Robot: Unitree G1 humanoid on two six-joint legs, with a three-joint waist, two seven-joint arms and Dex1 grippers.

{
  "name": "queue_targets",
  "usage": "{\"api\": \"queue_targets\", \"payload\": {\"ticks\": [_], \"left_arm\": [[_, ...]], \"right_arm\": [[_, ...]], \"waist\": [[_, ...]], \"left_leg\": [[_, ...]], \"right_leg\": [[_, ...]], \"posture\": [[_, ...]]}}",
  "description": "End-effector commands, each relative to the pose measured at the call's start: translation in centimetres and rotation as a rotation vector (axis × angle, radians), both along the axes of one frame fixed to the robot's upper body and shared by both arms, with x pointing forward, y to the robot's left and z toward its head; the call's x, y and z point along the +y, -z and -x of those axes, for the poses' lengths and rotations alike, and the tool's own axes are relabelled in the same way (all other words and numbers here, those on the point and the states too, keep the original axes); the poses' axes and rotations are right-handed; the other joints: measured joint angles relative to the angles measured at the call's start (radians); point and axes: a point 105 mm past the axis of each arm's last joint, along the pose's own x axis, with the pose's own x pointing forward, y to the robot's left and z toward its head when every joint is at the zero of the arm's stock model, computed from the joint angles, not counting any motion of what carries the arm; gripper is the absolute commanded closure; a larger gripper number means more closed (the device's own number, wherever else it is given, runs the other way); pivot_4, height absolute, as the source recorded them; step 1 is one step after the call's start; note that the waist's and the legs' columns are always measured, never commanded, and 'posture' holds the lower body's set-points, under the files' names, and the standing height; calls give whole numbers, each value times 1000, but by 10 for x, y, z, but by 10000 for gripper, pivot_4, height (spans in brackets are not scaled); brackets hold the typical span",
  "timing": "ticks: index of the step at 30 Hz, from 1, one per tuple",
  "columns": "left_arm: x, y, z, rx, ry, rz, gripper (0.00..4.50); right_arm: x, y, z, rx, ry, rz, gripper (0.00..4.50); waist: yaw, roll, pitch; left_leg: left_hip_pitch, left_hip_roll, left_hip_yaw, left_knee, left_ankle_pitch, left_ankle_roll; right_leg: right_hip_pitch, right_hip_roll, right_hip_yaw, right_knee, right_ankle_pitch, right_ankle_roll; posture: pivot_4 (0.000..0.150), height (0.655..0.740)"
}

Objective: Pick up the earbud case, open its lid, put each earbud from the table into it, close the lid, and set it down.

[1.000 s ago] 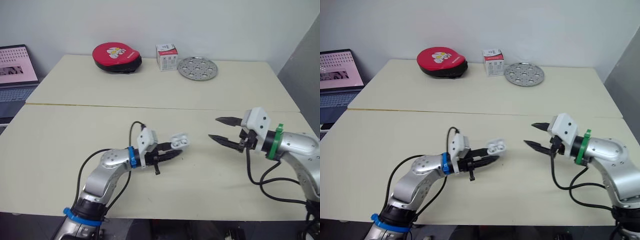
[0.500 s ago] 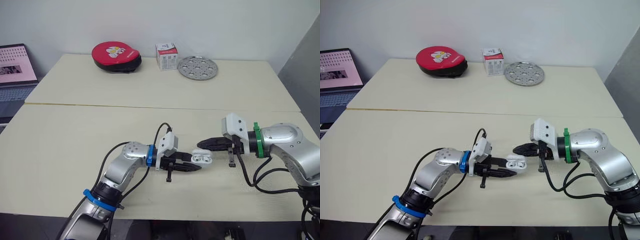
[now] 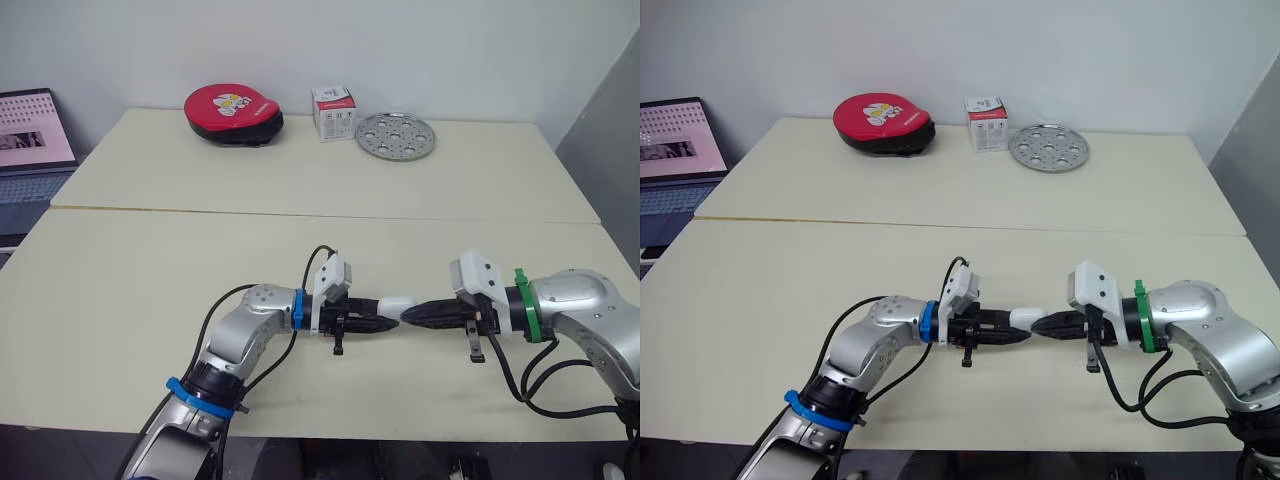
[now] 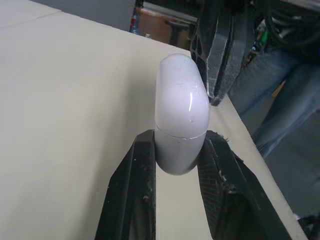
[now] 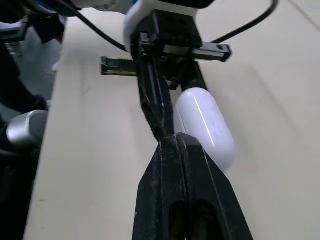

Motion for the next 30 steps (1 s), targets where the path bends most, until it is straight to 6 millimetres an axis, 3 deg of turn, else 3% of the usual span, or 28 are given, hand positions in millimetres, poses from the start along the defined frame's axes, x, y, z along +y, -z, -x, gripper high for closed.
{"api": "queue_targets", "payload": {"ticks": [1,4,9,13,17,21,27,30], "left_arm": [[0,-2,-8,174,-27,-13,37052],[1,7,-6,324,-1,-80,37052],[9,29,-16,370,-49,-190,37052],[20,37,-21,321,-84,-244,25256],[58,37,-12,206,-116,-325,13123],[98,28,-2,82,-189,-378,304],[139,-10,-3,-250,-320,-395,0],[154,-24,6,-402,-318,-469,0]], "right_arm": [[-6,-10,-2,-117,84,-23,45000],[-10,-3,1,-94,140,-7,45000],[-16,5,7,-69,165,47,45000],[-16,7,10,-63,151,67,45000],[-19,12,15,-62,116,124,36601],[-24,8,11,-85,90,153,21731],[-38,-5,10,-121,10,241,621],[-51,-16,9,-141,-22,285,234]], "waist": [[0,0,0],[-1,0,0],[-2,0,0],[-2,0,0],[-10,0,0],[-23,0,0],[-17,0,1],[-6,0,2]], "left_leg": [[0,0,0,0,0,0],[-1,0,-2,0,0,0],[-1,0,-2,0,0,0],[0,0,-2,0,0,0],[1,1,-1,-1,0,0],[5,3,-1,-2,0,0],[4,3,0,-2,0,0],[2,2,2,-2,0,0]], "right_leg": [[0,0,0,0,0,0],[-1,1,-1,0,0,0],[-1,1,-1,0,0,0],[-1,1,-1,1,0,0],[-1,1,1,1,0,0],[1,3,2,1,0,0],[1,1,1,0,0,0],[0,0,1,-1,0,0]], "posture": [[1500,7400],[1500,7400],[1500,7400],[1500,7400],[1500,7400],[1500,7400],[1500,7400],[1500,7400]]}}
